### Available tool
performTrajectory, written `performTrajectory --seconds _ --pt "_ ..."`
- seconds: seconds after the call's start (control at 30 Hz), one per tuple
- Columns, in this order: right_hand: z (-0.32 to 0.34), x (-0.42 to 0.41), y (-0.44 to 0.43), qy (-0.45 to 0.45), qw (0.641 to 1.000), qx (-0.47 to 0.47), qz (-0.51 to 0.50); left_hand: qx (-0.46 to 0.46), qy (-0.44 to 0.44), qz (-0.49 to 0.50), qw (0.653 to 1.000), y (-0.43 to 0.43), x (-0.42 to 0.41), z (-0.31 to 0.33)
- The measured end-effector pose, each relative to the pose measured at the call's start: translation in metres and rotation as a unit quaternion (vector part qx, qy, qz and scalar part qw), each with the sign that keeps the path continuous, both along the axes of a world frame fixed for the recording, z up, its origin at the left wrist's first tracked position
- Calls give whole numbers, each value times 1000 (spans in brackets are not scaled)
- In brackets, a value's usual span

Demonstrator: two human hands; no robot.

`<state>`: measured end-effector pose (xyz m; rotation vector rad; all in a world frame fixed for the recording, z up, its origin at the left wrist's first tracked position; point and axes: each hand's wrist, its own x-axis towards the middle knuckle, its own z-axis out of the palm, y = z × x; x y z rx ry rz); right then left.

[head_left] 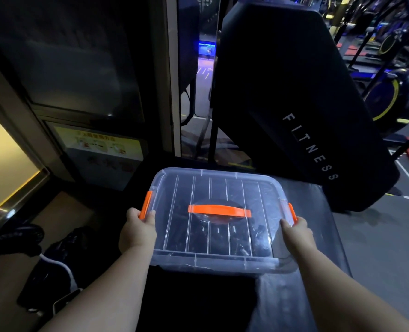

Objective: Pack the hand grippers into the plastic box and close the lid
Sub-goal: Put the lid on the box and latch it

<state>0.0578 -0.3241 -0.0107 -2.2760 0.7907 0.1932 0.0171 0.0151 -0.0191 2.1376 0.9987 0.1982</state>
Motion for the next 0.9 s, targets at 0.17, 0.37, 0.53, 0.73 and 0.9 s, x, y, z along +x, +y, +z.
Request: performTrajectory --seconds 0.17,0.37,0.53,0.73,0.9 --pt "2 -2 1 -1 1000 7 14 0 -6 -6 1000 1 0 -4" --pt "1 -5 3 -5 999 -40 16 -22 -6 -3 1000 3 2 -7" --pt "2 -8 6 -19 997 -67 24 -25 16 2 1000 4 4 -7" --pt "4 -5 4 -15 997 -54 47 9 60 -25 998 4 14 -8" --pt "4 -3 0 -9 996 -50 68 20 68 -21 997 1 15 -6"
